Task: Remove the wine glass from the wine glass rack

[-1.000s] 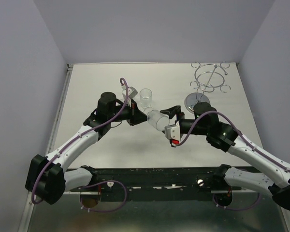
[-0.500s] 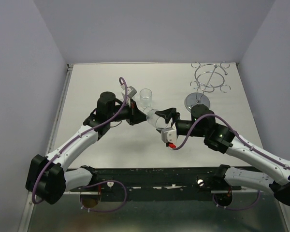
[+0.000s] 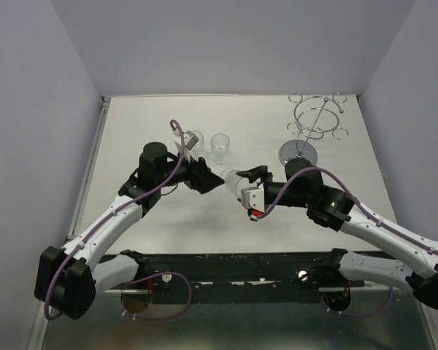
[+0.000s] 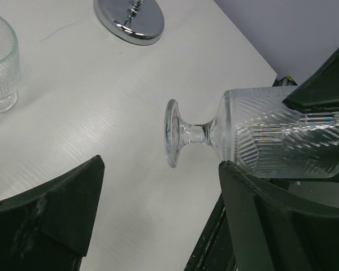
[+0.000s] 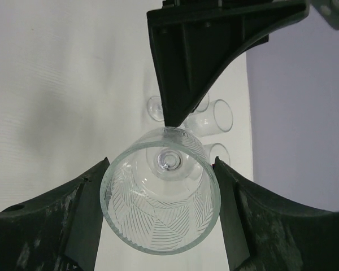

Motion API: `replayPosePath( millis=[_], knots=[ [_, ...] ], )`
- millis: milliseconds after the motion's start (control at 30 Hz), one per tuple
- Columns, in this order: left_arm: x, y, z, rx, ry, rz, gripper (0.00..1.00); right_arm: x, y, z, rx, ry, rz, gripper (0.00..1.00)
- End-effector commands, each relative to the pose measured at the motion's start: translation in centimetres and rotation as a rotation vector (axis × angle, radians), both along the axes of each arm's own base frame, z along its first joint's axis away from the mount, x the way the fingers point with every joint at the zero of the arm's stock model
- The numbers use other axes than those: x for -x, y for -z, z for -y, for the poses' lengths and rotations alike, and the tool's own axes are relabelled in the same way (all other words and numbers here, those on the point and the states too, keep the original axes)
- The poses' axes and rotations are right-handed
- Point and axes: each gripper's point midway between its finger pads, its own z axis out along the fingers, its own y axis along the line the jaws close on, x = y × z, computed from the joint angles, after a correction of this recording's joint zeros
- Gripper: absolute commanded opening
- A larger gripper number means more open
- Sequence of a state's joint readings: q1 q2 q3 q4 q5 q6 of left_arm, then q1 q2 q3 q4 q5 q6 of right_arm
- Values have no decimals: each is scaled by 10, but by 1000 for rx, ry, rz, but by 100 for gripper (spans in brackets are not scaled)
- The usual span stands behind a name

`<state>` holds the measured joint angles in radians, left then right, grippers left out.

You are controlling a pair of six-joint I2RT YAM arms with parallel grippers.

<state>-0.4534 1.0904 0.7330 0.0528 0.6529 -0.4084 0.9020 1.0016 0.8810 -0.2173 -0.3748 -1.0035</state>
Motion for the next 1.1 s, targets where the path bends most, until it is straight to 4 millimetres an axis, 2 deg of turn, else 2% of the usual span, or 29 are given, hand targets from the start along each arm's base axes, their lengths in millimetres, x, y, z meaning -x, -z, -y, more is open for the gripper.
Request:
replayPosePath(
  millis=[0,167,267,300,500,767,933,1067],
  knots=[
    [4,-25,-6,35,2,89,95,-4,-4,6,-15,97,-110,26],
    [-1,-34,-16,32,-35,128,97,-10,0,9,-35,176,-252,19],
    [-7,-40,-25,24,-69,159,97,-18,4,10,-39,222,-314,3],
    [-9,-44,-29,22,-85,175,97,-21,5,11,-42,235,-329,1],
    [-22,-63,-57,18,-184,242,97,-47,21,8,-14,331,-505,1],
    [-44,-69,-111,40,-405,243,97,-71,32,-5,16,340,-564,1],
    [-44,-63,-136,31,-511,225,97,-82,38,-25,30,324,-635,1],
    [-37,-48,-148,-14,-556,201,97,-98,48,-41,32,342,-666,1]
  ],
)
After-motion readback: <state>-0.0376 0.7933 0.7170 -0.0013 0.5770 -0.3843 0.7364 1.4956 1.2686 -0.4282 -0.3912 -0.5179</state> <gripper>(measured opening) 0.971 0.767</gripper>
